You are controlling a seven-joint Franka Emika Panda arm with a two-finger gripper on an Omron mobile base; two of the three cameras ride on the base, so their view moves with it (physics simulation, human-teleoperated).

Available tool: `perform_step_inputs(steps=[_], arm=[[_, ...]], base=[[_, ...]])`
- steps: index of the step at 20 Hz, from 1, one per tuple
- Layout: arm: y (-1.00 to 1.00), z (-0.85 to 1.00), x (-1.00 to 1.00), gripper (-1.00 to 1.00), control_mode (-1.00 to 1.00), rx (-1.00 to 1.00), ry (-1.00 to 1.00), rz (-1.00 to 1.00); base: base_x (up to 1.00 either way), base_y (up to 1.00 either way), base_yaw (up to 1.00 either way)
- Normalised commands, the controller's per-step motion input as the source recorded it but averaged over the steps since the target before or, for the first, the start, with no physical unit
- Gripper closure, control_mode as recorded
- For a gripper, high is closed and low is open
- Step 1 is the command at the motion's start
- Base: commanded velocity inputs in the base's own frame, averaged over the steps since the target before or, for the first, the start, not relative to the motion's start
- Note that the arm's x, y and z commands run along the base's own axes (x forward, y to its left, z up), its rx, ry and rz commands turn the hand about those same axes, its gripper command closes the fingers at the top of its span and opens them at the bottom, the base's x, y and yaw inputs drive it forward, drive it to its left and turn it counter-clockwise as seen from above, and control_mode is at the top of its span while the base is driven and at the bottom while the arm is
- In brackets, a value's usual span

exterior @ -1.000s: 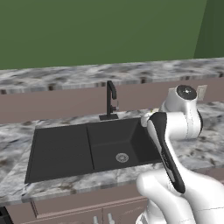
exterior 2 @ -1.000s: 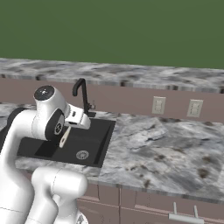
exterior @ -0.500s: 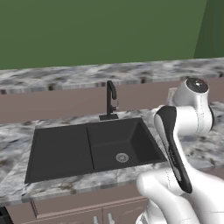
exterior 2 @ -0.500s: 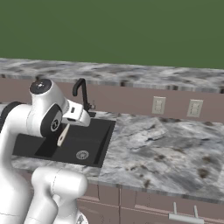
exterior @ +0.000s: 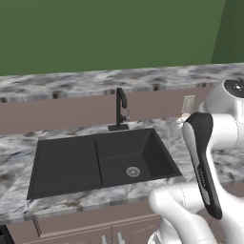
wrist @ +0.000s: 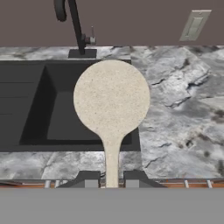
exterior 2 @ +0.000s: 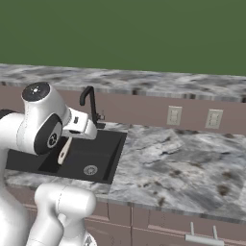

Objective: Pick up the dish brush and bar soap from the sink, and place them back in the cabinet, and close the cabinet doors.

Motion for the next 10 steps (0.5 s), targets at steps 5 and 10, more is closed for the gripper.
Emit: perform_step_inputs(steps=[5, 10], arm=[[0.0, 0.29, -0.4, 1.0, -1.0, 0.0, 0.0, 0.03], [0.0, 0.18, -0.18, 1.0, -1.0, 0.0, -0.01, 0.01]], base=[[0.0, 0.0, 0.0], [0.0, 0.0, 0.0]])
